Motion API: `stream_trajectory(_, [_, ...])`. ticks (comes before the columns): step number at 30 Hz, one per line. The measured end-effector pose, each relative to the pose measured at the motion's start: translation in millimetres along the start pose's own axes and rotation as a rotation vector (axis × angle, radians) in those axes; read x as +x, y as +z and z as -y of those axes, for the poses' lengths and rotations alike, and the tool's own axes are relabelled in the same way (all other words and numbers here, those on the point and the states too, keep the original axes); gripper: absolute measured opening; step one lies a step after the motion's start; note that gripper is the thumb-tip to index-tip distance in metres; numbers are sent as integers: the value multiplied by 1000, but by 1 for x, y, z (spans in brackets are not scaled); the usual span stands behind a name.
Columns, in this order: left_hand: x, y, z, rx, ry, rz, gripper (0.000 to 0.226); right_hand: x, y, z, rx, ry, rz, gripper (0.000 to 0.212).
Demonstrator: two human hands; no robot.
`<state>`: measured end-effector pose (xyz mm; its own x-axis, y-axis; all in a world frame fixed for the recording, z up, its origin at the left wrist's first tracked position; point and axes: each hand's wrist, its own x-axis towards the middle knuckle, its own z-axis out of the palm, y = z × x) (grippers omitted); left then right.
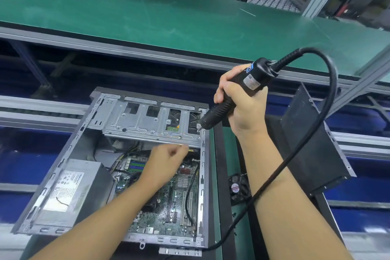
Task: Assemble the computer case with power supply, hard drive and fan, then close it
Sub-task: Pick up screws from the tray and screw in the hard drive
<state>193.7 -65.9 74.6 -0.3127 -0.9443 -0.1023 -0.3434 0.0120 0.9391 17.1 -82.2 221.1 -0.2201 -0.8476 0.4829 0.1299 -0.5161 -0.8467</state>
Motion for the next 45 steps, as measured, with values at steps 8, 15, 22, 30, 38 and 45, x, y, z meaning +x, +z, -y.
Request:
stream_trajectory(8, [21, 40, 14, -927, -660, 78, 57, 3, 3, -26, -131, 102, -1, 18])
stream_trajectory(15, [34, 50, 21, -1106, -707, -40, 54, 4, -6, -38, -191, 132, 8, 18])
stream_trajectory(22, [35, 50, 25, -1079, -673, -58, 71, 5, -10, -41, -176, 133, 17, 18])
stream_trajectory(30, [39, 53, 28, -1099, -681, -105, 64, 6, -4, -47, -140, 141, 32, 19])
stream_trajectory(38, [40, 54, 30, -1074, -691, -93, 62, 7, -4, -51, -174, 147, 55, 15])
stream_trajectory(45, [40, 54, 31, -1054, -695, -84, 62, 6, -6, -49, -146, 140, 30, 20])
